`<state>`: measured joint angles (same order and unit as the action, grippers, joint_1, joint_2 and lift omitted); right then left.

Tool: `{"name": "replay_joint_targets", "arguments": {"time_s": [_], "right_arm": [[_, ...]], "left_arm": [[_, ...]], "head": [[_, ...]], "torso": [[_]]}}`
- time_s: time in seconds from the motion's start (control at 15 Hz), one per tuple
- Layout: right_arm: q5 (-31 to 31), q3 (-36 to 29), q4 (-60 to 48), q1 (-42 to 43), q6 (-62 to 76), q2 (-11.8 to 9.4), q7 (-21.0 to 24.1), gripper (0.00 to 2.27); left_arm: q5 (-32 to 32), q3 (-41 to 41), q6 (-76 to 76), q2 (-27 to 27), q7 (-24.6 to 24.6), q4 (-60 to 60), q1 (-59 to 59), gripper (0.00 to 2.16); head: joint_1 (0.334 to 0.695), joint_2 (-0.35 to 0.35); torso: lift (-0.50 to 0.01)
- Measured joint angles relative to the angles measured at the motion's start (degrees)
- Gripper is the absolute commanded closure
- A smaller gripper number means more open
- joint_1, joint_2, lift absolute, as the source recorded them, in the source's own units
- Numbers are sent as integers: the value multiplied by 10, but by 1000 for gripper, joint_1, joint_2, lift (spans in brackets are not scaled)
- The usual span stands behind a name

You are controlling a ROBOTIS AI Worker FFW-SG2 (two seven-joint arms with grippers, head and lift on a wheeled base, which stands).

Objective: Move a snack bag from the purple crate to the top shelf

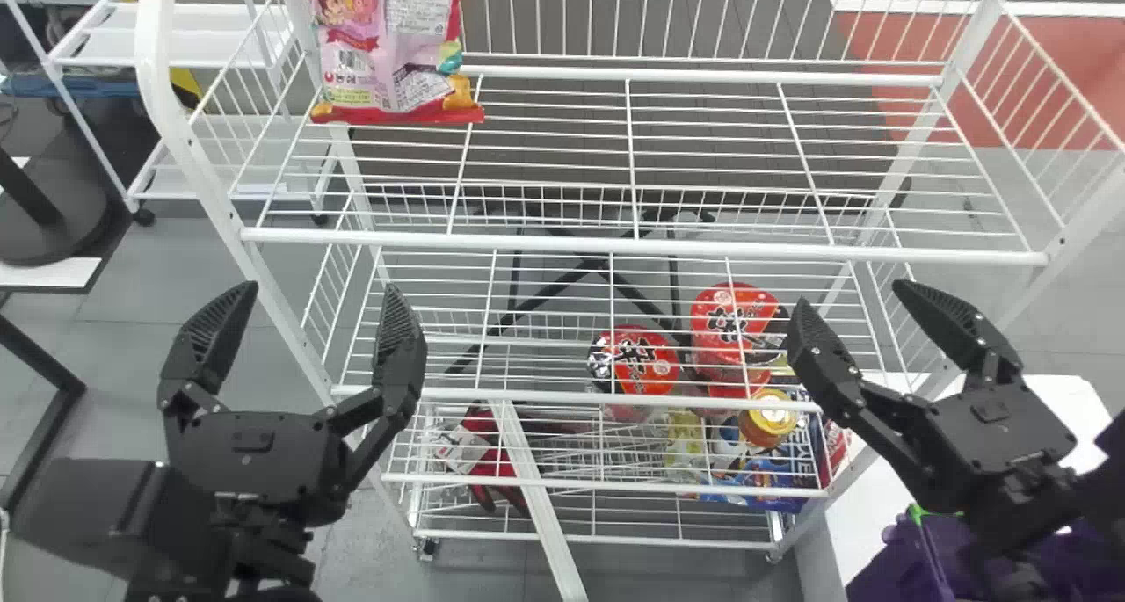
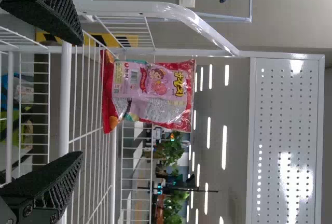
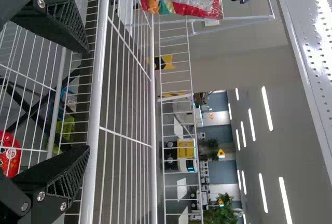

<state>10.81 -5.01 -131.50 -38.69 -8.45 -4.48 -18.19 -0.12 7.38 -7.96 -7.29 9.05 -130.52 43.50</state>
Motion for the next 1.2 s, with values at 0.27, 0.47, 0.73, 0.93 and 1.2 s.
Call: {"name": "replay_joint_targets", "arguments": {"time_s": [0.27,0.47,0.73,0.93,1.2], "right_arm": [[-1,0,-3,-4,2,0,-1,174],[-1,0,-5,-7,10,0,-1,174],[-1,1,-7,-9,17,0,-1,174],[-1,2,-8,-10,17,0,0,174],[-3,-1,-9,-10,15,0,0,174]], "left_arm": [[0,0,-11,0,0,1,4,36],[0,0,-16,-1,2,0,6,39],[0,0,-21,-1,2,-2,9,39],[0,0,-22,-1,2,-3,10,39],[0,1,-24,-1,3,-3,10,39]], "head": [[695,-3],[695,-1],[695,1],[695,1],[695,-3]], "torso": [[-196],[-208],[-224],[-236],[-252]]}}
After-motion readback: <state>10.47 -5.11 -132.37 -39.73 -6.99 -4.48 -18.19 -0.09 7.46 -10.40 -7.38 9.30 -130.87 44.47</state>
